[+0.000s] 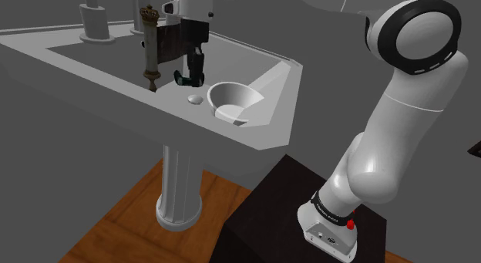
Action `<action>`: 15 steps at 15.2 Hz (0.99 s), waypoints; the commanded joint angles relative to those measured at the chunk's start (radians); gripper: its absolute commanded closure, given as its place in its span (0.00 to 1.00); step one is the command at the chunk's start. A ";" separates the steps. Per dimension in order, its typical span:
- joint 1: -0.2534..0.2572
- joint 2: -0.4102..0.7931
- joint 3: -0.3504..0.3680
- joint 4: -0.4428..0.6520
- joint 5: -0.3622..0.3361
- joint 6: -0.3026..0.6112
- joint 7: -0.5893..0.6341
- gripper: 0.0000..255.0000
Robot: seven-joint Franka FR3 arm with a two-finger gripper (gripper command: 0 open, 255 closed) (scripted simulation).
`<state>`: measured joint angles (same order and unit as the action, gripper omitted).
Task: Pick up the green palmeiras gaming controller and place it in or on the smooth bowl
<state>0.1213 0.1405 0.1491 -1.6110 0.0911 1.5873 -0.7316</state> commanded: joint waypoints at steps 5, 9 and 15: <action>-0.001 0.006 0.000 0.092 -0.001 -0.086 0.007 1.00; 0.000 0.017 0.000 0.161 -0.002 -0.144 0.013 1.00; -0.007 -0.011 -0.003 0.184 0.002 -0.196 0.008 1.00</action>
<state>0.1182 0.1520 0.1476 -1.4017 0.0904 1.3893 -0.7183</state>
